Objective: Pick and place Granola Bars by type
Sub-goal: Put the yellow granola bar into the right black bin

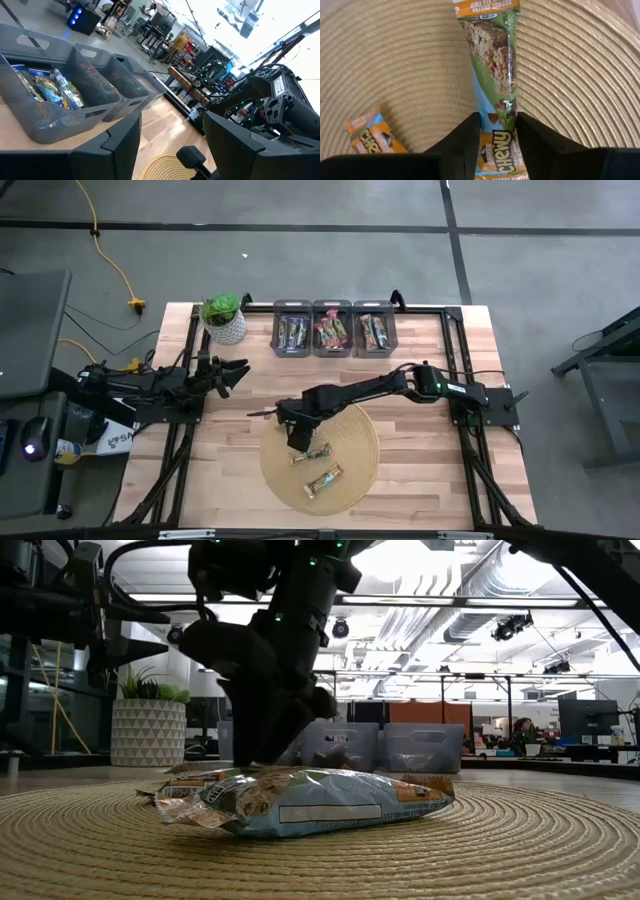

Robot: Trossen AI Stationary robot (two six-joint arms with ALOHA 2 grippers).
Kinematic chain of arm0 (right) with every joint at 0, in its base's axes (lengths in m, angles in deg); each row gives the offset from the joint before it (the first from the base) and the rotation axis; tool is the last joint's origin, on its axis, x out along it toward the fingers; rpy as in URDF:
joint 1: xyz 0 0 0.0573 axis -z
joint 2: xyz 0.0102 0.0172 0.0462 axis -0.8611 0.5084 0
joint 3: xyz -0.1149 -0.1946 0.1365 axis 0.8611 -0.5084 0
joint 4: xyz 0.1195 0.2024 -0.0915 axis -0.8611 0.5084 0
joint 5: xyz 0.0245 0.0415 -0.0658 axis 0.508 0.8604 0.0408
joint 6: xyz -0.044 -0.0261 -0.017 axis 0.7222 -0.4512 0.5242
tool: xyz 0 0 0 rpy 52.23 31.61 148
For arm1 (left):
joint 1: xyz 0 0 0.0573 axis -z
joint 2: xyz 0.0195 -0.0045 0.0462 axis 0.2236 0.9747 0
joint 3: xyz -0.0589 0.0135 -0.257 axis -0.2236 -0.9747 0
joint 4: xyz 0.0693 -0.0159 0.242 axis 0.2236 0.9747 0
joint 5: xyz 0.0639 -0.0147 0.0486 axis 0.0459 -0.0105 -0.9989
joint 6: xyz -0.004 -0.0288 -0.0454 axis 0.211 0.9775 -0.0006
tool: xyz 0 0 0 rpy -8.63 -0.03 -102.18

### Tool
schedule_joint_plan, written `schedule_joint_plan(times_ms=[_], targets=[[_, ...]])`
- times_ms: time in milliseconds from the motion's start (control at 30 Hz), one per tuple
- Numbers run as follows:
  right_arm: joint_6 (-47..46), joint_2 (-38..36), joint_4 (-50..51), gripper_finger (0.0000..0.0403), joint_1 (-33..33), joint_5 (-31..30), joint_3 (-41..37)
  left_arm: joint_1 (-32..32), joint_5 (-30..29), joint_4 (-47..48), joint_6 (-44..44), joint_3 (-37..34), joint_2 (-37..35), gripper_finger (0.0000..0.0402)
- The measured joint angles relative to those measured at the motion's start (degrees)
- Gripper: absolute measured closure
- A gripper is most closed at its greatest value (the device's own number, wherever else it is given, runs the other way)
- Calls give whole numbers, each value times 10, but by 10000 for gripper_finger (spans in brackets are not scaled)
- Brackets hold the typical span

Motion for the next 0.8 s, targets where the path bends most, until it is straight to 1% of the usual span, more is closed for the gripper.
schedule_joint_plan(times_ms=[267, 400, 500, 567, 667, 800], targets=[[7, 12, -20, 222, 0, 14, 0, 0, 0, 0, 0, 0, 0, 190], [17, 21, -27, 206, -2, 11, 2, 0, 0, 0, 0, 0, 0, 190], [23, 22, -29, 205, -6, -5, 2, 0, 0, 0, 0, 0, 0, 190], [28, 23, -29, 211, -10, -27, 2, 0, 0, 0, 0, 0, 0, 190], [36, 24, -28, 227, -16, -64, 2, 0, 0, 0, 0, 0, 0, 190], [36, 25, -27, 256, -20, -79, 1, 0, 0, 0, 0, 0, 0, 190]])
